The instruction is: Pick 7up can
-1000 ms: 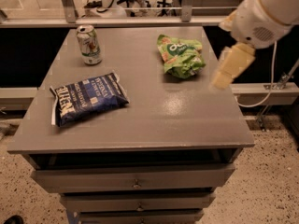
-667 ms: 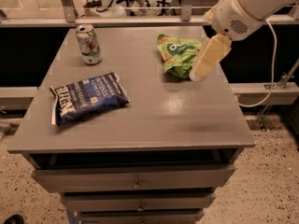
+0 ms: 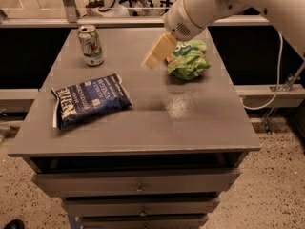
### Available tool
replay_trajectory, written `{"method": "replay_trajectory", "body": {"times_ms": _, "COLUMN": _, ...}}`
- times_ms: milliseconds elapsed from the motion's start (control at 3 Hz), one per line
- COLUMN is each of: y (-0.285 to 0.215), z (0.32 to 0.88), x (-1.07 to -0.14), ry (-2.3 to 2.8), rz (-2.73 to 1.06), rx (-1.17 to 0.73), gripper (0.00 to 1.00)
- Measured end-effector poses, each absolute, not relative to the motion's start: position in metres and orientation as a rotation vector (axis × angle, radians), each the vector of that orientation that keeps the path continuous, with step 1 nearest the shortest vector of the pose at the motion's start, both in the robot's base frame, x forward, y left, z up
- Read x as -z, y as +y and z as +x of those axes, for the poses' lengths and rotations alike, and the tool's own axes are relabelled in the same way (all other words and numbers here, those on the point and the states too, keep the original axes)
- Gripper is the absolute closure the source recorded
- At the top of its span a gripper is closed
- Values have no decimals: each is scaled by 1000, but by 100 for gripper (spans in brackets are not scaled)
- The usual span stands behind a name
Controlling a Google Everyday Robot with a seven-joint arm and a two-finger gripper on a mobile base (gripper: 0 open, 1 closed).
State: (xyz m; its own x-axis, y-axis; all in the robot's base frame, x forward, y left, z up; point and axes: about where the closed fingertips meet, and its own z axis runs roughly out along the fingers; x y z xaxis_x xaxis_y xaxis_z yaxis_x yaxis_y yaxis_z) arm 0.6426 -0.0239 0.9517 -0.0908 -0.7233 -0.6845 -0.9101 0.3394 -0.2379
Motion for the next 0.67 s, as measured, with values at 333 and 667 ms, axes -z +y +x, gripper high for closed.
{"method": "replay_trajectory", "body": {"times_ms": 333, "y": -21, "z": 644, "x": -950, "ry": 1861, "rz": -1427, "rx": -326, "gripper": 0}}
{"method": "replay_trajectory", "body": {"times_ms": 667, "y": 1, "z": 664, "x": -939, "ry": 1827, "rz": -1326, "rx": -380, "gripper": 0}}
